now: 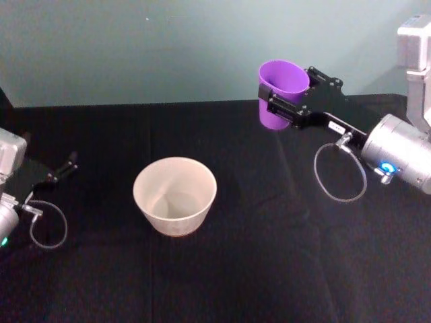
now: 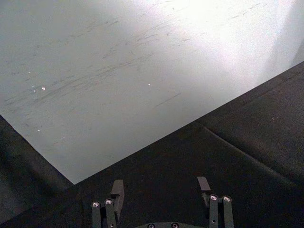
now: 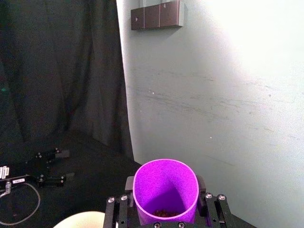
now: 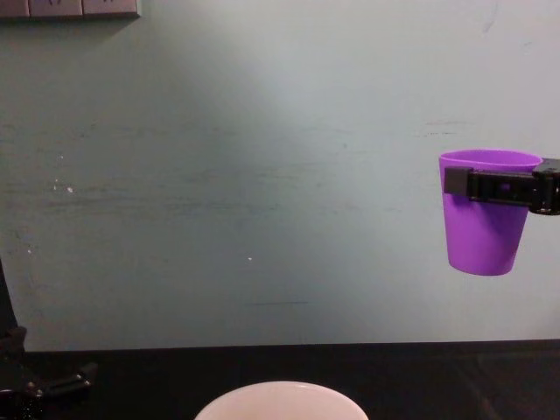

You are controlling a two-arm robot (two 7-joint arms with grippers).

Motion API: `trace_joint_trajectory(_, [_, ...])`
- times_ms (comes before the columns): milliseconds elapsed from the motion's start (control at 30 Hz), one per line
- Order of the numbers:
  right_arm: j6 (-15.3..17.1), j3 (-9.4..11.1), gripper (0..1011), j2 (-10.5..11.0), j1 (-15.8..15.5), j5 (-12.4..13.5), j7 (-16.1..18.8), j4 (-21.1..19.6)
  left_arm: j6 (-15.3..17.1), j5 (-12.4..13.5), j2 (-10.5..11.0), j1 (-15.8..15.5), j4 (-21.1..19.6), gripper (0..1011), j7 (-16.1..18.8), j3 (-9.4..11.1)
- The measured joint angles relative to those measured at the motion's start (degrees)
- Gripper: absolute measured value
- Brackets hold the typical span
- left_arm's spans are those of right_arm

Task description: Pick up the cup and pour the mung beans from the cup into the bowl.

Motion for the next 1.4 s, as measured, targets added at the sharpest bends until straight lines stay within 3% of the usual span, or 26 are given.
trace_joint_trajectory(1400, [-0.22, -0.09, 731, -0.18, -0.10, -0.27, 0.09, 0.22, 0.00, 0.00, 0.00, 0.00, 0.00, 1000, 0.00, 0.00])
